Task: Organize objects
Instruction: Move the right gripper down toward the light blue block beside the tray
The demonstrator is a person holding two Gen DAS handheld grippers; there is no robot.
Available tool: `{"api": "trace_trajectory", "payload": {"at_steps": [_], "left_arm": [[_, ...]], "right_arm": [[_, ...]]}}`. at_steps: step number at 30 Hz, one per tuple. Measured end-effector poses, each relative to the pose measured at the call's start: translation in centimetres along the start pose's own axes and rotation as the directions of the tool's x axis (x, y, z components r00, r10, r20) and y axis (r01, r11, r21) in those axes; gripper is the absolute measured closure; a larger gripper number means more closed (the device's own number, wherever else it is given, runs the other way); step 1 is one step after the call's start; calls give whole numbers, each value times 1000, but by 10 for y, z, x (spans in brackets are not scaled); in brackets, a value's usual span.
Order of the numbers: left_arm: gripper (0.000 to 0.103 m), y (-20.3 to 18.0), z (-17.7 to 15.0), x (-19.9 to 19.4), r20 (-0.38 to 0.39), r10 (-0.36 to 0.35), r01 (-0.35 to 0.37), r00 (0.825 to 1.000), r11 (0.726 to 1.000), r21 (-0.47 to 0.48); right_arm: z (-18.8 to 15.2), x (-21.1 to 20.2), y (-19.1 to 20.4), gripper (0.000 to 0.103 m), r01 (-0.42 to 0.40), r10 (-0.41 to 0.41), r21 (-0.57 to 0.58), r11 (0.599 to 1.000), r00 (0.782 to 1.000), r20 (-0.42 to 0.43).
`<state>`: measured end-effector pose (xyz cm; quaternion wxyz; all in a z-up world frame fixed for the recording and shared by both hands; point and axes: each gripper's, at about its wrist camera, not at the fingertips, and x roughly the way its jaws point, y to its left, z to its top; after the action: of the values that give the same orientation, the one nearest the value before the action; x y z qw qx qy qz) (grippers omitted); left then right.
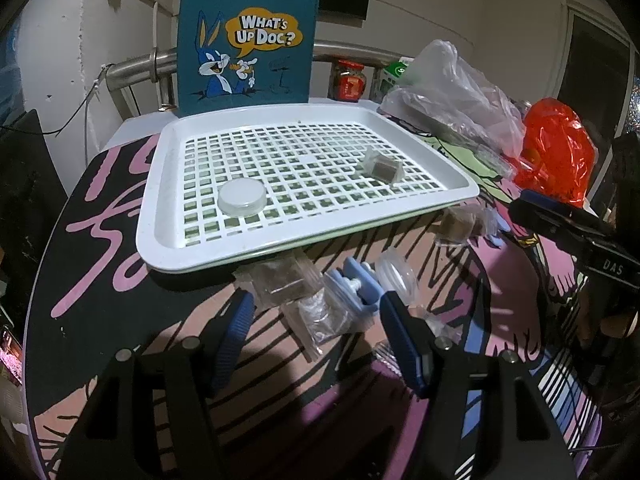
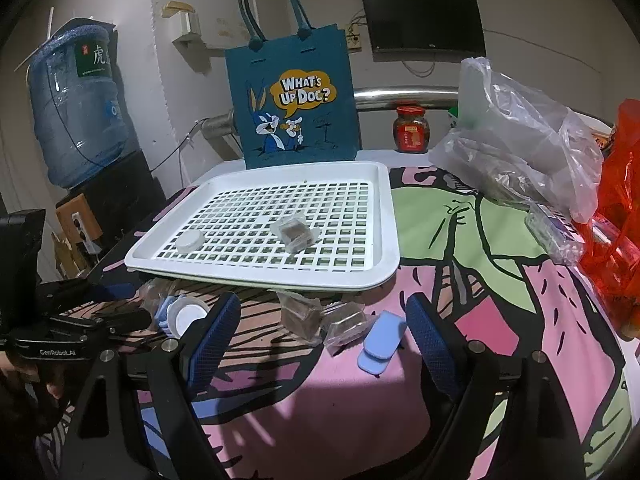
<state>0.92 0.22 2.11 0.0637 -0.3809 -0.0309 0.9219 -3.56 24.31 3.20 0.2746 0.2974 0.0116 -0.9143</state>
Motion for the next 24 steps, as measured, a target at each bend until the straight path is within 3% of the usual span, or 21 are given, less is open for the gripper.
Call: {"api": "trace_trajectory", "payload": {"at_steps": [24], "left_arm": [[38,-1,-1,6,-35,-5,4,999,1000,-5]], "right_arm": [[-3,5,-18,18,32,-27,87,996,998,-60]]}}
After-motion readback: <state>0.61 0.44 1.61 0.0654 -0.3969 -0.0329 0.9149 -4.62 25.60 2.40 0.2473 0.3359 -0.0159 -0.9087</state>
